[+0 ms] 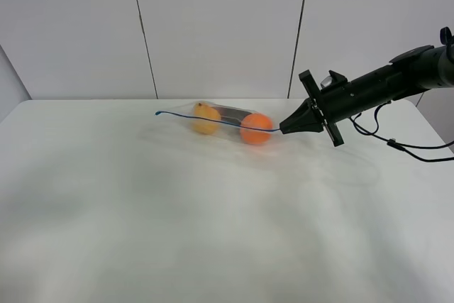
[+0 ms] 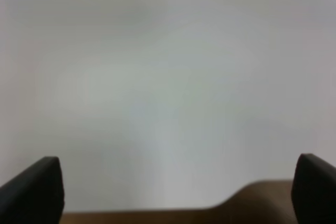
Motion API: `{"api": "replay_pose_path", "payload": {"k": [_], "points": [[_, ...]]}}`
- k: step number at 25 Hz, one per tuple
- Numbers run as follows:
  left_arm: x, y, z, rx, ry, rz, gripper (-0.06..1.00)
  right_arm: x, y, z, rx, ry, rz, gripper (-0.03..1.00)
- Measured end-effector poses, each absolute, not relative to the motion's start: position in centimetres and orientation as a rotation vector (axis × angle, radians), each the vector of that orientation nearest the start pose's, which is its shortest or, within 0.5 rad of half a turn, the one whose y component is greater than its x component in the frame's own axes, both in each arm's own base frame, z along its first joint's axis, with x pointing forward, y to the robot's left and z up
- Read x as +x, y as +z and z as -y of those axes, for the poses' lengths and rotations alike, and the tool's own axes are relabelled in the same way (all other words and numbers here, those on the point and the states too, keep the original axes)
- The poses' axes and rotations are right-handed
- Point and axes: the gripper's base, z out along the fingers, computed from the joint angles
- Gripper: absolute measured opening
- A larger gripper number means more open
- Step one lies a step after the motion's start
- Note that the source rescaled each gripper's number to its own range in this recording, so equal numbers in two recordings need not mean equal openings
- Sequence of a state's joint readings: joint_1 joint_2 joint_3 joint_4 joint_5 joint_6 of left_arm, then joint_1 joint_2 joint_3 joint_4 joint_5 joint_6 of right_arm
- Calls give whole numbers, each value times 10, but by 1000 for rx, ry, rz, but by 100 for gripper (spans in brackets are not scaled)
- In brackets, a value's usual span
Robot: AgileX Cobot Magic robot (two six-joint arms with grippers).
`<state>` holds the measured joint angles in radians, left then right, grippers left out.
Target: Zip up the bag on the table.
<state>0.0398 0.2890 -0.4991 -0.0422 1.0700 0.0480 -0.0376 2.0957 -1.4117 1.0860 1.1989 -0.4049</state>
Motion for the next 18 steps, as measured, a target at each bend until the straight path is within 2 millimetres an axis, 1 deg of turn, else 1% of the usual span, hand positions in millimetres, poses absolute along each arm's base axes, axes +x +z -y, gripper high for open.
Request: {"api": "replay_pose_path", "payload": {"k": [3,5,6,7,9,10,11,13,14,17,18], "points": [[21,275,3,7,-4,-2227,100,402,174,-60,251,1458,-2756,3],[8,276,3,9,0,-2142,100,402,174,-60,248,1457,-2756,10],[2,276,3,10,2,-2097,100,403,174,-60,247,1456,-2755,18],[-3,276,3,10,3,-2067,100,403,174,-60,246,1456,-2755,28],[-6,276,4,11,3,-2051,100,403,176,-59,226,1443,-2763,54],[-6,276,4,11,3,-2049,100,404,177,-59,204,1424,-2769,69],[-6,276,4,11,3,-2048,100,405,181,-57,167,1386,-2780,82],[-6,276,4,11,3,-2048,100,406,191,-53,65,1267,-2809,94],[-6,276,4,11,3,-2048,100,408,200,-50,24,1192,-2820,96],[-6,276,4,11,3,-2048,100,408,224,-34,-63,839,-2904,99],[-6,276,4,11,3,-2048,100,407,231,-26,-72,689,-2933,100]]}}
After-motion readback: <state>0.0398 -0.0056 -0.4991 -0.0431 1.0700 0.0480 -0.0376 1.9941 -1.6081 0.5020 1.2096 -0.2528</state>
